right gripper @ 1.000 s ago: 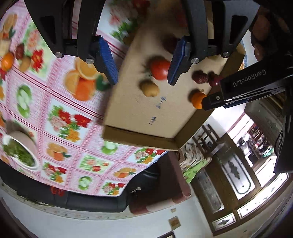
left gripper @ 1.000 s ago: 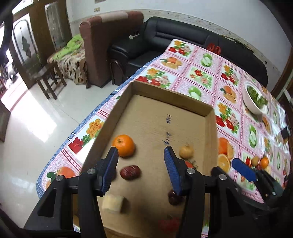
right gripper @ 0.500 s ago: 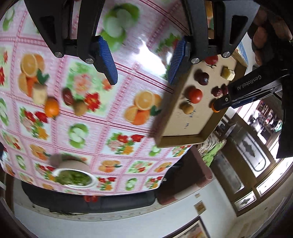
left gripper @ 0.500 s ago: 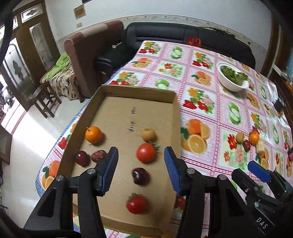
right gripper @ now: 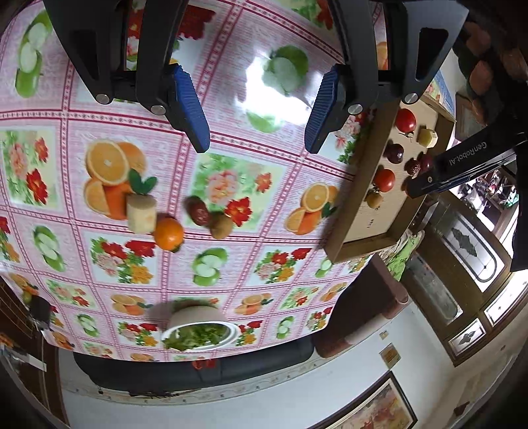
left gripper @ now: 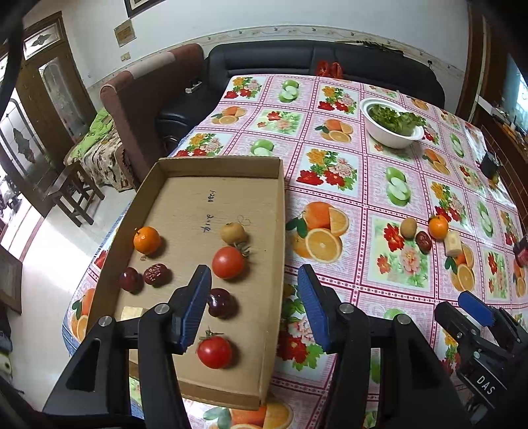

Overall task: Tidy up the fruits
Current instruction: 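Move both tools away from the tray toward the remaining fruits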

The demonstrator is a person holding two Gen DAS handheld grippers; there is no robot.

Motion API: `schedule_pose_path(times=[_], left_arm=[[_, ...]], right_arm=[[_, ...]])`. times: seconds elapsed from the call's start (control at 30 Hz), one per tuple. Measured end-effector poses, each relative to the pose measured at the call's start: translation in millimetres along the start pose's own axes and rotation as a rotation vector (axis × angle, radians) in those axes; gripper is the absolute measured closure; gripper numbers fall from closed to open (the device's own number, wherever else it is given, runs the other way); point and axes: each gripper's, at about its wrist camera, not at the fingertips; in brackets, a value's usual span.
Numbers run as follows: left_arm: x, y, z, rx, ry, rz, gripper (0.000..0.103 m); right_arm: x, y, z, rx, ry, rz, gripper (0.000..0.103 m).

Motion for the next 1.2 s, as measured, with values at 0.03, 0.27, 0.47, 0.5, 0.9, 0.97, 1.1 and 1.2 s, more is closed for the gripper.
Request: schedule_pose_path(times=[0.03, 0.27, 0.47, 0.5, 0.9, 0.97, 1.1, 1.2], left_arm=[[0.0, 1.2, 0.4, 0.001, -0.002, 0.001, 0.05], [-1.2, 12.4, 4.3, 0.012, -0.02, 0.018, 0.05], [-3.8, 18.6, 6.0, 0.02, -0.022, 0.033, 0.05], [-3.1, 19.4, 6.0, 0.021, -0.026, 0.037, 0.05], [0.5, 19.7, 8.2, 0.0, -0.053, 0.079, 0.05], [3.7, 20.9, 9.1, -0.001, -0.067, 0.092, 0.05], [8.9, 25.8, 11.7, 0.004, -0.091, 0.112, 0.05], [9.7, 29.4, 12.2, 0.007, -0.098, 0.121, 0.05]], right_arm=[[-1.0, 2.9, 1.2, 0.005, 0.0, 0.001, 0.041], [-11.2, 22.1, 6.3, 0.043, 0.014, 0.001, 0.041], [-16.5, 38.8, 4.6, 0.067, 0.021, 0.017, 0.041], [-17.2, 40.8, 4.6, 0.071, 0.023, 0.019, 0.041], [-22.2, 55.9, 8.8, 0.101, 0.032, 0.044, 0.041], [-24.6, 58.1, 9.6, 0.103, 0.035, 0.051, 0.041], [-28.2, 64.9, 11.0, 0.113, 0.042, 0.065, 0.041], [-28.1, 70.4, 11.7, 0.127, 0.041, 0.069, 0.041]])
Point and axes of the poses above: each gripper's, at about its wrist camera, not at the fingertips, and x roughly the way its jaws point, y to its right, z to its underside, and after that the axes turned 7 degrees about z, right-handed
